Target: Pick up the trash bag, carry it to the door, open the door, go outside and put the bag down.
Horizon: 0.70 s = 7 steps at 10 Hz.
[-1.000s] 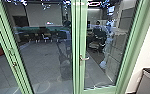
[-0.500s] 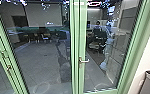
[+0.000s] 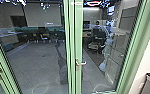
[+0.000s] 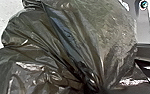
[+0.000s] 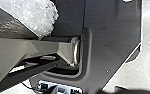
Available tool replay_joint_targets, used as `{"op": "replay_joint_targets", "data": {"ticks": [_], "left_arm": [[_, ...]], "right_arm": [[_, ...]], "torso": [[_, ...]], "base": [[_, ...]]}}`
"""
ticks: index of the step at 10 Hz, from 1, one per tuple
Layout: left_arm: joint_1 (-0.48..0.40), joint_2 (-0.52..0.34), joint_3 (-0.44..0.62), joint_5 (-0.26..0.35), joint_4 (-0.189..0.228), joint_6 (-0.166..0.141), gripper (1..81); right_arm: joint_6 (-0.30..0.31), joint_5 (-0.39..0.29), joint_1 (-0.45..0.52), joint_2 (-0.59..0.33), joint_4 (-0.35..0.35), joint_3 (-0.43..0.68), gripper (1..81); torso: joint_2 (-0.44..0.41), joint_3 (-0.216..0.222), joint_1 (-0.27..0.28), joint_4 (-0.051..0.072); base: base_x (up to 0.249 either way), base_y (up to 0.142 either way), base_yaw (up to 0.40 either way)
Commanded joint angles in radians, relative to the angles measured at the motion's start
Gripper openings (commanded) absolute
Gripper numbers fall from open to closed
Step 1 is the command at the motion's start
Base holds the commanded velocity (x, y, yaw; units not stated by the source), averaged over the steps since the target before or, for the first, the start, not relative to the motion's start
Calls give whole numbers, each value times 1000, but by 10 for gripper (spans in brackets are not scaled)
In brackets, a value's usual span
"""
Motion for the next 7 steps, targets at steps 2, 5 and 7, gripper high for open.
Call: {"op": "replay_joint_targets", "data": {"ticks": [2,5,7], "left_arm": [[-49,-3,2,73,3,2,10],[-49,-3,2,73,3,2,10],[-51,-3,2,73,3,2,10]], "right_arm": [[-2,-64,38,8,-1,9,811],[-2,-64,35,8,0,9,811],[-2,-64,36,10,-2,9,811]], "torso": [[0,0,0,0],[0,0,0,0],[0,0,0,0]], "base": [[134,-100,0],[134,-100,0],[134,-92,0]]}}
